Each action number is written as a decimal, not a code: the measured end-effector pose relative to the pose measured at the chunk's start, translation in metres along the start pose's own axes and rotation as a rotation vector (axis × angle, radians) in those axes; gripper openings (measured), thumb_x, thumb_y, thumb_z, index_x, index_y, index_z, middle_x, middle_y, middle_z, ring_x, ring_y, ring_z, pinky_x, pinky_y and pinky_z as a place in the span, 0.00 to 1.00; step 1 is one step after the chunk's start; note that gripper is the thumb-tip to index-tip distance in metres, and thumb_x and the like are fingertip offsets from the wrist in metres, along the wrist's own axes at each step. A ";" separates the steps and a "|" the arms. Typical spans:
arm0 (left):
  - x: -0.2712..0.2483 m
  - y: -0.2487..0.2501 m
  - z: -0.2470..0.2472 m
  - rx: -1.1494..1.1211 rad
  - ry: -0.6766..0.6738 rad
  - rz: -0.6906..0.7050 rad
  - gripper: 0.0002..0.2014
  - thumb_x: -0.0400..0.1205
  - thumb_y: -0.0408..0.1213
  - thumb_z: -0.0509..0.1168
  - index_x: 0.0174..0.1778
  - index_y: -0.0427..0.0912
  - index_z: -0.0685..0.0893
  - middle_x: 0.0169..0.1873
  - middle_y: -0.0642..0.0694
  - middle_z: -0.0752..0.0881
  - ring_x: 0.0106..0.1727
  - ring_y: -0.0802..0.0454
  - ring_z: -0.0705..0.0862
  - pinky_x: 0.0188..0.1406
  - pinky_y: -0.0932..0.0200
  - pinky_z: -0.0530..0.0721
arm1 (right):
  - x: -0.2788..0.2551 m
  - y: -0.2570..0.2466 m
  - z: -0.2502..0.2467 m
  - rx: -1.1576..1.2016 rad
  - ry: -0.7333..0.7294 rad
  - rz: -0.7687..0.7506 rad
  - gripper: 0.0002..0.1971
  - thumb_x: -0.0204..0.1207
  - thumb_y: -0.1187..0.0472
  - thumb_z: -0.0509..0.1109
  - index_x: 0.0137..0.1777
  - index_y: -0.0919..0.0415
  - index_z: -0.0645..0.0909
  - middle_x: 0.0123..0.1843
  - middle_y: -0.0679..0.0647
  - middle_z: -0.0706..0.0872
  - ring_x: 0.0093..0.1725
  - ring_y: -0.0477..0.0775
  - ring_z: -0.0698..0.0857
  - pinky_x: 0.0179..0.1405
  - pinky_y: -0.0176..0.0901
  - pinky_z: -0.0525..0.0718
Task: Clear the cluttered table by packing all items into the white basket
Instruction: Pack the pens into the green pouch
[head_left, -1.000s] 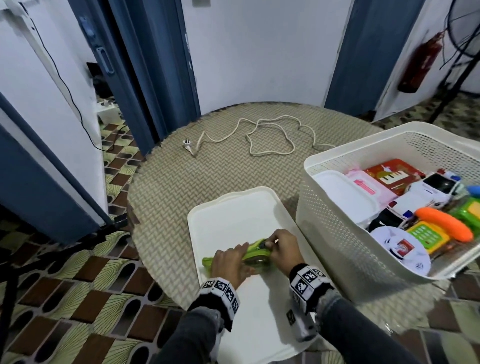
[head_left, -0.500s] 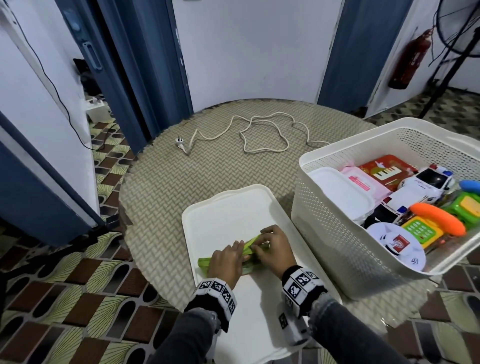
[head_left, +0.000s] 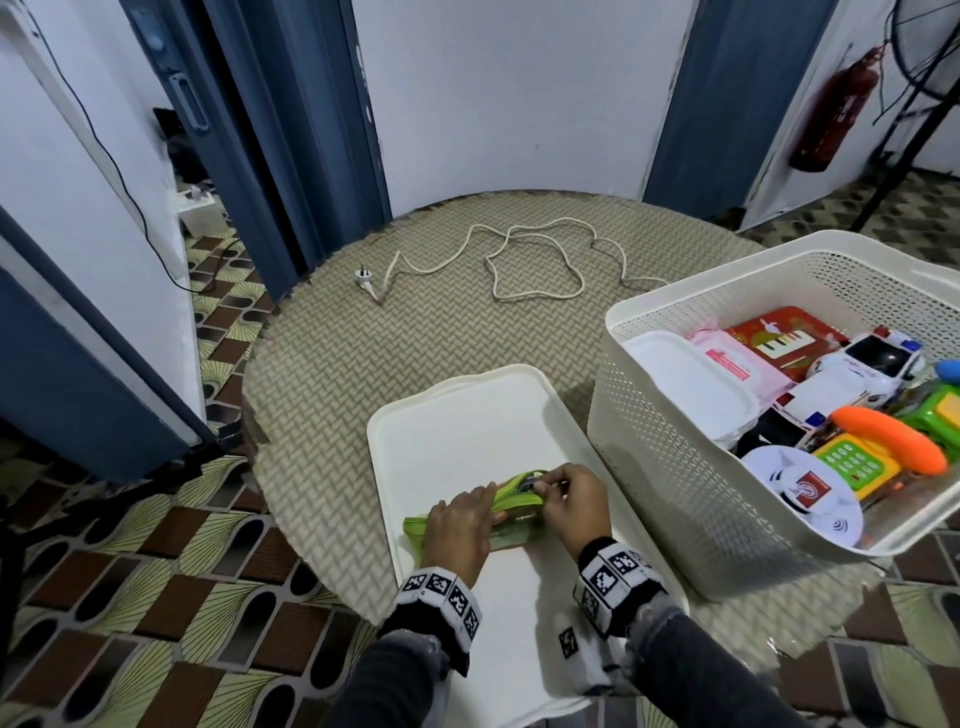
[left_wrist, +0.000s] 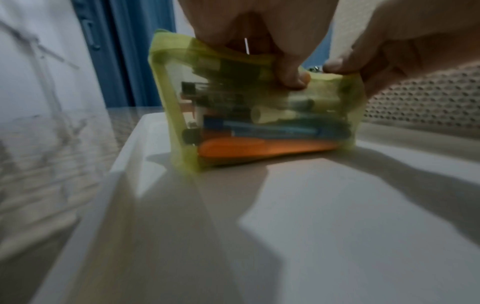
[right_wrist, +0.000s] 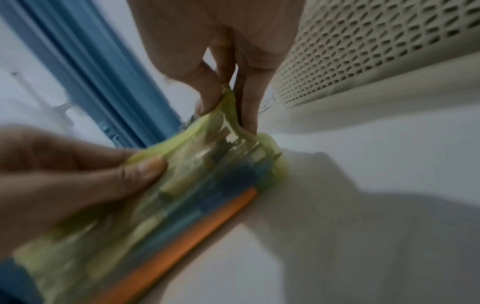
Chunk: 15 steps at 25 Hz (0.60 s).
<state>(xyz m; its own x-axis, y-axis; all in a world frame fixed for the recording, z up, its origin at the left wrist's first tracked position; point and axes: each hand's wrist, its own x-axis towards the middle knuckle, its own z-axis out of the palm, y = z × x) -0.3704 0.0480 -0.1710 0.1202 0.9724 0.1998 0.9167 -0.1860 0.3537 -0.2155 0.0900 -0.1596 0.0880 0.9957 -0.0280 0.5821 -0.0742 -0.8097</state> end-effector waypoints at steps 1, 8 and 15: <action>0.000 -0.001 -0.003 -0.032 -0.095 -0.071 0.22 0.78 0.44 0.67 0.69 0.48 0.80 0.60 0.47 0.87 0.56 0.46 0.87 0.53 0.46 0.82 | 0.004 0.001 -0.003 -0.019 -0.039 0.008 0.07 0.72 0.65 0.75 0.36 0.57 0.81 0.46 0.55 0.83 0.50 0.56 0.82 0.52 0.42 0.78; -0.017 -0.027 -0.010 0.042 -0.281 -0.193 0.33 0.78 0.61 0.63 0.79 0.56 0.66 0.68 0.55 0.78 0.67 0.51 0.76 0.61 0.58 0.72 | 0.001 -0.012 -0.006 -0.411 0.108 -0.432 0.06 0.61 0.63 0.80 0.31 0.61 0.84 0.37 0.55 0.85 0.45 0.61 0.80 0.45 0.55 0.81; -0.030 -0.023 0.006 -0.192 -0.138 -0.250 0.31 0.72 0.46 0.74 0.73 0.52 0.76 0.64 0.51 0.83 0.62 0.46 0.80 0.61 0.55 0.75 | -0.032 -0.019 0.024 0.044 -0.250 -0.309 0.10 0.71 0.52 0.68 0.43 0.54 0.89 0.42 0.56 0.88 0.52 0.53 0.77 0.57 0.48 0.74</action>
<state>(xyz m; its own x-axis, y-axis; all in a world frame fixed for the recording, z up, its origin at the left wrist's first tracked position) -0.3930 0.0239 -0.1911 -0.0366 0.9987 -0.0361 0.8372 0.0503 0.5446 -0.2491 0.0611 -0.1576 -0.2884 0.9538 0.0839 0.5149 0.2283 -0.8263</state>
